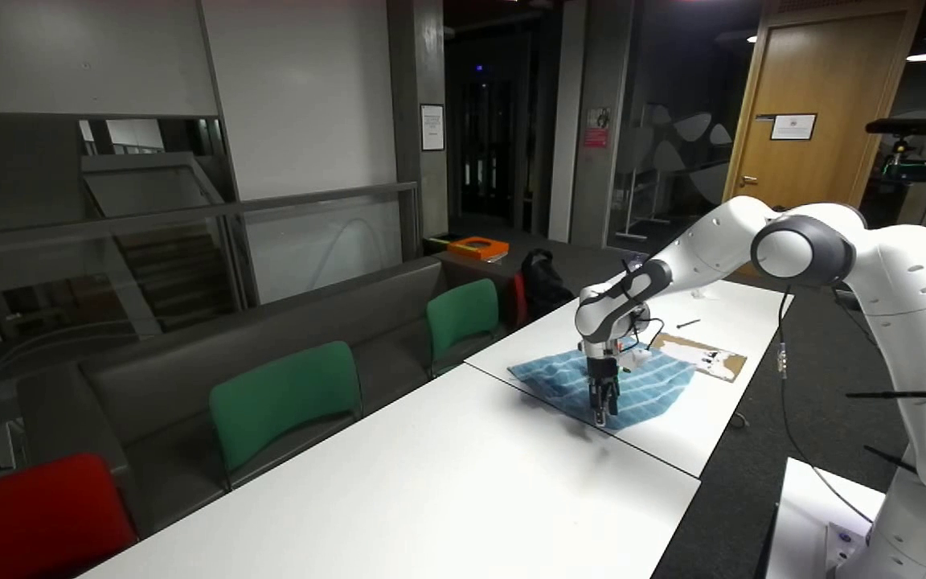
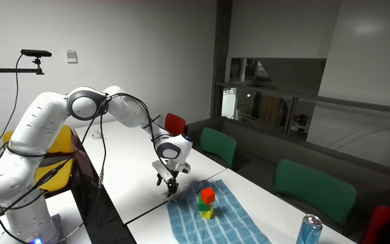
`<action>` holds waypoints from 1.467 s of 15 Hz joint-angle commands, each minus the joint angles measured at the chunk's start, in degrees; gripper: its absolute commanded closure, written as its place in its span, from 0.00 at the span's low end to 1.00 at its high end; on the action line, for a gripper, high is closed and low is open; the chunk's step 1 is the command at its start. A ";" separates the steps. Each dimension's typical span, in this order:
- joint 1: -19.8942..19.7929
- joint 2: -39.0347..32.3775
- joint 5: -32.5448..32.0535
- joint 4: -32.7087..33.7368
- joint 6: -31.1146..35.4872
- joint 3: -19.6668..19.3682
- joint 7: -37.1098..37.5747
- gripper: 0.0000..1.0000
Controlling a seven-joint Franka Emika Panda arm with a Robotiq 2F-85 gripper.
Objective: Fold the towel around the blocks
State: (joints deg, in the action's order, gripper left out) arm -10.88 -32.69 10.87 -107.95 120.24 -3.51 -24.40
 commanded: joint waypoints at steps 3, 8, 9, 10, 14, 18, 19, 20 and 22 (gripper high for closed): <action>-2.50 0.08 4.77 -0.32 1.03 1.60 5.16 0.00; -2.31 0.61 11.02 -1.49 2.87 1.12 12.00 0.00; -2.22 0.59 11.36 -1.55 3.18 0.91 12.97 0.00; -2.19 0.65 11.68 -1.74 3.65 0.77 13.93 0.00; -2.90 2.40 13.58 -5.08 6.71 0.19 16.55 0.00; -4.76 3.74 16.08 -9.39 10.24 -0.32 17.02 0.00; -5.34 4.03 16.86 -10.32 10.89 -0.41 16.69 0.00; -5.84 4.25 17.55 -10.95 11.35 -0.40 16.41 0.00; -7.03 4.74 19.62 -11.75 12.58 0.13 15.39 0.00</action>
State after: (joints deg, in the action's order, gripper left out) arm -15.94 -31.85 27.37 -115.54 130.37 -4.38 -8.06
